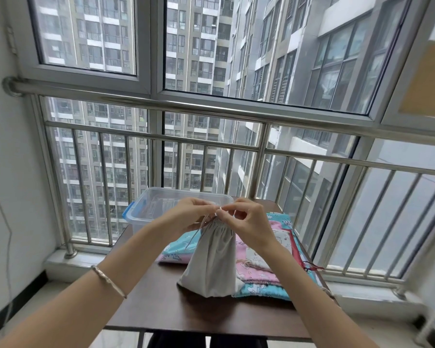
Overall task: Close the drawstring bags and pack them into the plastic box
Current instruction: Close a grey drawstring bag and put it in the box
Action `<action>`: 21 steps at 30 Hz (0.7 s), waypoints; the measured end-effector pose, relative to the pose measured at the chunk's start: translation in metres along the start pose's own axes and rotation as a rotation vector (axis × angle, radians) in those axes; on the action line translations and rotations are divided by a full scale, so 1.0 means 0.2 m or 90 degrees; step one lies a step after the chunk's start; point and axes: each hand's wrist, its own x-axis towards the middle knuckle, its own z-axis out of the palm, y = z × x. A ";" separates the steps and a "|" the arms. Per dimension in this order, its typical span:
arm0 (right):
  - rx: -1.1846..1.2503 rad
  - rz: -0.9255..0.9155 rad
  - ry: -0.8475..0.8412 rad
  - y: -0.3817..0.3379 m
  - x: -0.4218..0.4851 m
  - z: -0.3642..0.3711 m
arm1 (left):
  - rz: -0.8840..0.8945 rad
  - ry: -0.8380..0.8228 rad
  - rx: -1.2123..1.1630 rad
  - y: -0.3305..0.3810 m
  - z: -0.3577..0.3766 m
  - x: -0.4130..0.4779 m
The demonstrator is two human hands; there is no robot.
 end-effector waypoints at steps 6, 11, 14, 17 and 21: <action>0.139 0.176 -0.112 -0.02 0.05 -0.05 | 0.018 -0.037 0.035 0.01 -0.01 -0.01; 0.338 0.392 -0.204 0.03 0.09 -0.08 | 0.127 0.015 0.250 0.03 -0.06 0.00; 0.338 0.397 -0.256 0.06 0.08 -0.14 | 0.195 0.043 0.409 0.03 -0.11 -0.02; 0.284 0.346 -0.301 0.07 0.07 -0.18 | 0.301 0.152 0.633 0.01 -0.10 -0.06; 0.284 0.325 -0.315 0.05 0.10 -0.17 | 0.301 0.287 0.668 -0.02 -0.02 -0.09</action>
